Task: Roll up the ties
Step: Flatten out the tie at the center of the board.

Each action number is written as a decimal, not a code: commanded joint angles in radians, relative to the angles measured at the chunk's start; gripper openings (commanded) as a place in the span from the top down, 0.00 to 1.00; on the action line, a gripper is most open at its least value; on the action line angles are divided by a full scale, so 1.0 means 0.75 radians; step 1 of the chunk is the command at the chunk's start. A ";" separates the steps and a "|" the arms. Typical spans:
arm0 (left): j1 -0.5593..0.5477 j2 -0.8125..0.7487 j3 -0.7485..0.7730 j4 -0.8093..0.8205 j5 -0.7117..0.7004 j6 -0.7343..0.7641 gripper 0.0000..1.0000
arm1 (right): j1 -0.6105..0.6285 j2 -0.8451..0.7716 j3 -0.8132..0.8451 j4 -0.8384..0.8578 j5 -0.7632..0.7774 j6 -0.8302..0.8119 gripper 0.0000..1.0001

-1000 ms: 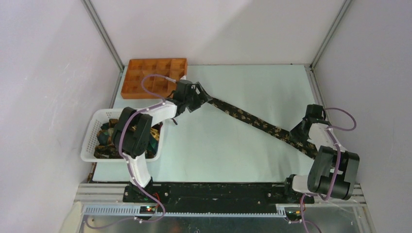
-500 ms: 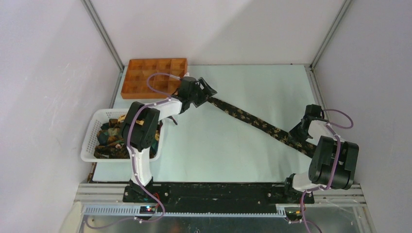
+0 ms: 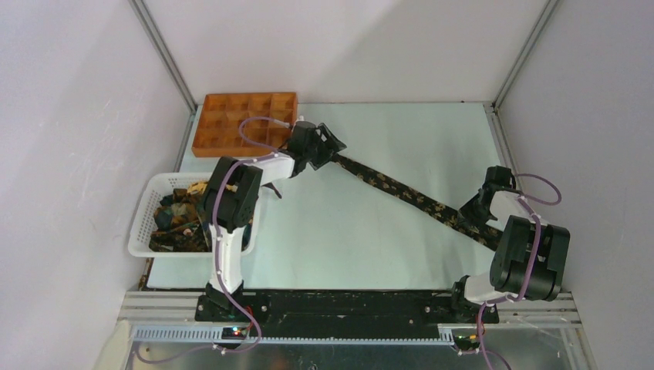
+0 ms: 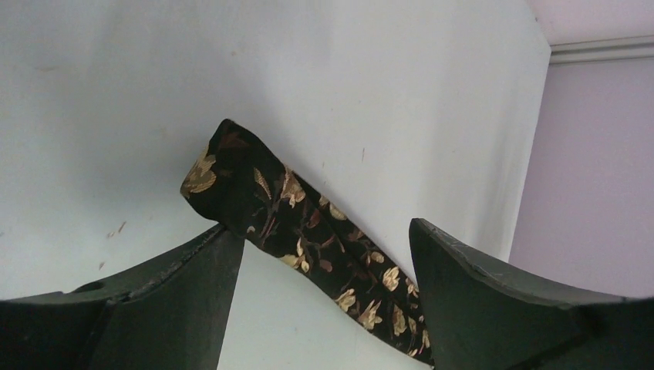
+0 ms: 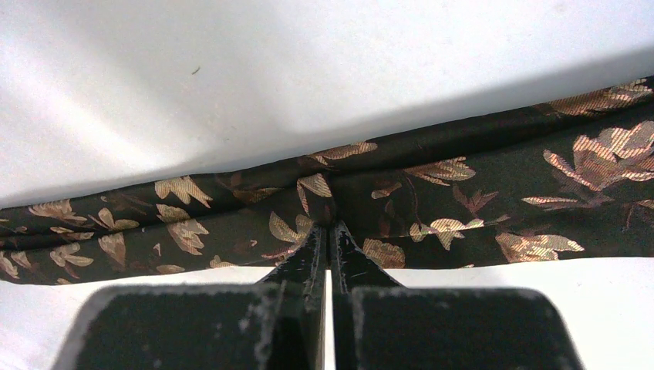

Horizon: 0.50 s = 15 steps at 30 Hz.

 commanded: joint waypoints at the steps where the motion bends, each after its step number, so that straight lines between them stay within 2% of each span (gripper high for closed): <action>1: 0.000 0.035 0.095 0.051 -0.038 -0.022 0.16 | -0.018 0.055 -0.020 0.081 0.038 -0.016 1.00; 8: 0.019 0.090 0.137 0.098 -0.091 -0.030 0.16 | -0.031 0.054 -0.020 0.084 0.041 -0.027 1.00; 15: 0.033 0.116 0.194 0.050 -0.190 0.020 0.17 | -0.039 0.055 -0.020 0.087 0.035 -0.029 1.00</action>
